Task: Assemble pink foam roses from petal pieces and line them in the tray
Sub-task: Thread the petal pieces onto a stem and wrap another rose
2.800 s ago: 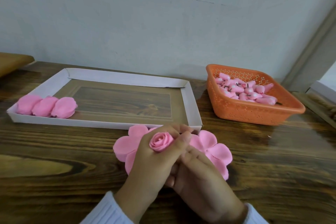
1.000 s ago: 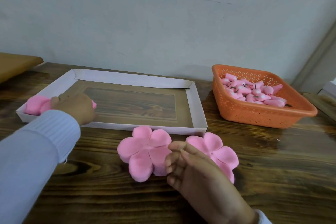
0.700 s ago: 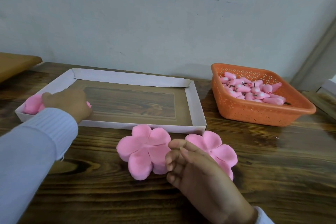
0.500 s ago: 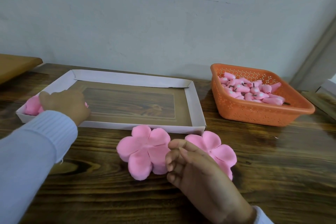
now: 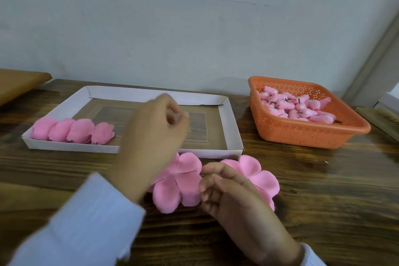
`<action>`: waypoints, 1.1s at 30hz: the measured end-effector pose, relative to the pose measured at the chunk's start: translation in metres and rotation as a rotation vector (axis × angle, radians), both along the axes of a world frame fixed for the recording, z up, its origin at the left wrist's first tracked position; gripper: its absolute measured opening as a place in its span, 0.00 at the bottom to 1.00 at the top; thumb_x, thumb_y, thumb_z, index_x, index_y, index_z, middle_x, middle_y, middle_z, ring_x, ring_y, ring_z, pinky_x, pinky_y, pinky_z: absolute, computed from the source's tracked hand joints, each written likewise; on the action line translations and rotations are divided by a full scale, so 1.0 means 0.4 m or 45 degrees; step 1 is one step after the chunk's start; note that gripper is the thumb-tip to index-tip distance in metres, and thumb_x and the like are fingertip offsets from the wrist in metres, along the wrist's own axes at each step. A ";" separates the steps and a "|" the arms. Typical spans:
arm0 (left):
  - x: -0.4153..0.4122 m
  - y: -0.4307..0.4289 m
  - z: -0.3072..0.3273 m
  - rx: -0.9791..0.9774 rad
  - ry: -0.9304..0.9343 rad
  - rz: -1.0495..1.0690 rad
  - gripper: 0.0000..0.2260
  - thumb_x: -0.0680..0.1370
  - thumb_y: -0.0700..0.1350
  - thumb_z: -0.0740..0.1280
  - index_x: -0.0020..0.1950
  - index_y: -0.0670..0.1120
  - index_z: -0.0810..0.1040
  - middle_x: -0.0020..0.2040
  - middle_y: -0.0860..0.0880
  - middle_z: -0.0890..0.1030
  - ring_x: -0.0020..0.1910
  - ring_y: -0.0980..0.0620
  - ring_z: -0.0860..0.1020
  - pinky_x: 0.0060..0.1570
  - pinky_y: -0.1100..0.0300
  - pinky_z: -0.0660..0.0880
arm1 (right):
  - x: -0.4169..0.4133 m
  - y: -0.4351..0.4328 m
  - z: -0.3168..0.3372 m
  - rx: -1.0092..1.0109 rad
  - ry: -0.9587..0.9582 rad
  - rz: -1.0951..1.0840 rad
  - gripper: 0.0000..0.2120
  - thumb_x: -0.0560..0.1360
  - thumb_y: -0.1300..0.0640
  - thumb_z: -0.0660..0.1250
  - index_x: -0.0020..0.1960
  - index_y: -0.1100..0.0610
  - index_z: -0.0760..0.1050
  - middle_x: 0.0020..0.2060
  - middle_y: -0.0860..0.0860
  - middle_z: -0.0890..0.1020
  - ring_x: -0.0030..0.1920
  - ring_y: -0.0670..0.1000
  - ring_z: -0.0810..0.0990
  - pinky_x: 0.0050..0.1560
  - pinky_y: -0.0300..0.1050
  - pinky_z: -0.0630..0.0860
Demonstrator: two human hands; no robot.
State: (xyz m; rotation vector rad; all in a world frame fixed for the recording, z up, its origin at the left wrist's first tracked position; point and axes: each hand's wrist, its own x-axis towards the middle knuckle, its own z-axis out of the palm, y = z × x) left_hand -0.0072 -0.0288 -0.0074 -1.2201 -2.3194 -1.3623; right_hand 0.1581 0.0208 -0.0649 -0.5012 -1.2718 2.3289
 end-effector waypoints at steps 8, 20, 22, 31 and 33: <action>0.139 0.023 -0.170 0.170 -0.539 -0.207 0.15 0.78 0.52 0.57 0.35 0.47 0.73 0.31 0.44 0.76 0.31 0.51 0.74 0.33 0.63 0.68 | 0.002 0.020 0.072 0.114 -0.147 -0.348 0.09 0.75 0.72 0.59 0.47 0.61 0.74 0.29 0.55 0.75 0.26 0.48 0.70 0.24 0.39 0.63; 0.143 0.025 -0.198 -0.134 -0.245 -0.165 0.09 0.79 0.54 0.58 0.39 0.56 0.71 0.31 0.53 0.76 0.30 0.59 0.76 0.31 0.67 0.70 | 0.136 0.662 0.218 1.684 -1.668 -0.814 0.09 0.76 0.63 0.62 0.47 0.67 0.79 0.47 0.64 0.81 0.48 0.61 0.78 0.47 0.47 0.72; 0.145 0.028 -0.198 -0.150 -0.226 -0.136 0.09 0.79 0.53 0.59 0.38 0.57 0.70 0.31 0.55 0.76 0.30 0.60 0.75 0.30 0.70 0.66 | 0.173 0.706 0.201 1.719 -2.021 -0.555 0.12 0.77 0.60 0.63 0.53 0.67 0.78 0.53 0.64 0.81 0.53 0.62 0.78 0.52 0.49 0.73; 0.153 0.031 -0.190 -0.215 -0.129 -0.089 0.08 0.77 0.52 0.62 0.38 0.58 0.69 0.30 0.58 0.73 0.29 0.61 0.72 0.30 0.71 0.60 | 0.168 0.681 0.203 1.743 -2.158 -0.180 0.14 0.79 0.55 0.63 0.59 0.64 0.77 0.56 0.61 0.80 0.53 0.57 0.77 0.52 0.42 0.68; 0.155 0.030 -0.188 -0.225 -0.119 -0.084 0.09 0.78 0.51 0.63 0.37 0.58 0.69 0.30 0.58 0.73 0.29 0.61 0.72 0.30 0.71 0.60 | 0.169 0.687 0.210 1.760 -2.186 -0.191 0.12 0.77 0.56 0.67 0.54 0.65 0.78 0.48 0.59 0.82 0.46 0.56 0.77 0.45 0.42 0.70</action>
